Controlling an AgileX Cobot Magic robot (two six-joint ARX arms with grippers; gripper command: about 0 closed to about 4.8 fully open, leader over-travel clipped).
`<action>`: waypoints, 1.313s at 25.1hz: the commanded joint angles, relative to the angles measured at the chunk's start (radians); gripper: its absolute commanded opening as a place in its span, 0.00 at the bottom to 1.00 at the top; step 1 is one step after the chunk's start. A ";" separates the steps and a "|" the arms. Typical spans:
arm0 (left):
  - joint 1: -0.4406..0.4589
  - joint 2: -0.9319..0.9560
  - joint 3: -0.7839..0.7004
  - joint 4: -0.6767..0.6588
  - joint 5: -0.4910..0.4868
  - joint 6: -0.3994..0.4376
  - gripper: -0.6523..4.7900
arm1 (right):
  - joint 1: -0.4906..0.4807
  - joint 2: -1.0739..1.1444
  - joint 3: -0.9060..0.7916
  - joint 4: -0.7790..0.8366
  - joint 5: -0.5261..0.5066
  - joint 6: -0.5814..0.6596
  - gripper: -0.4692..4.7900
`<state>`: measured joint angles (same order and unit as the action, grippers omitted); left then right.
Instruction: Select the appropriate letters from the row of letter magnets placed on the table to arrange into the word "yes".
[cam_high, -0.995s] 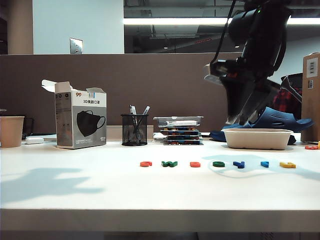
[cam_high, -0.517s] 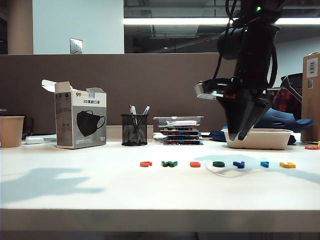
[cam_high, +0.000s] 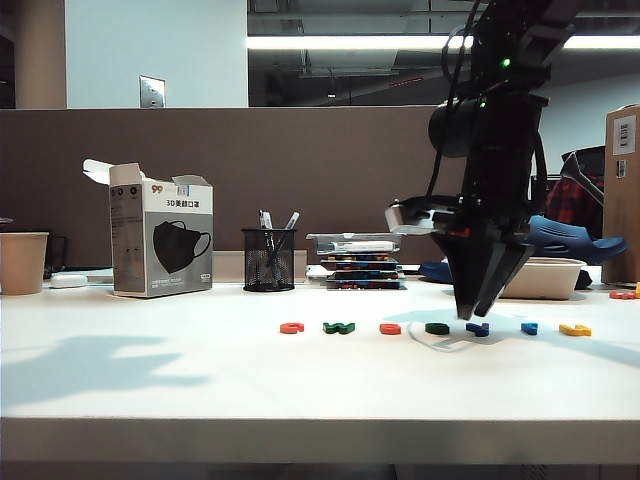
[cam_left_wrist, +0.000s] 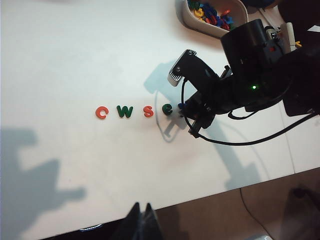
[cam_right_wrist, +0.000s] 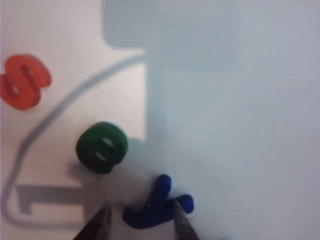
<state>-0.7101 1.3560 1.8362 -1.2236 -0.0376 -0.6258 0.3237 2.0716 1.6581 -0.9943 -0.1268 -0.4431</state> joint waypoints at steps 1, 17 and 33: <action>0.000 -0.004 0.003 0.007 -0.004 -0.003 0.11 | 0.001 0.004 0.004 0.035 -0.002 -0.011 0.39; 0.000 -0.004 0.003 0.007 -0.004 -0.003 0.11 | 0.001 0.031 0.004 0.050 -0.006 -0.029 0.39; 0.000 -0.004 0.003 0.007 -0.004 -0.003 0.11 | 0.001 0.037 0.004 0.033 -0.005 -0.029 0.29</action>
<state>-0.7101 1.3560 1.8362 -1.2232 -0.0376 -0.6258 0.3237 2.1078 1.6577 -0.9569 -0.1284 -0.4694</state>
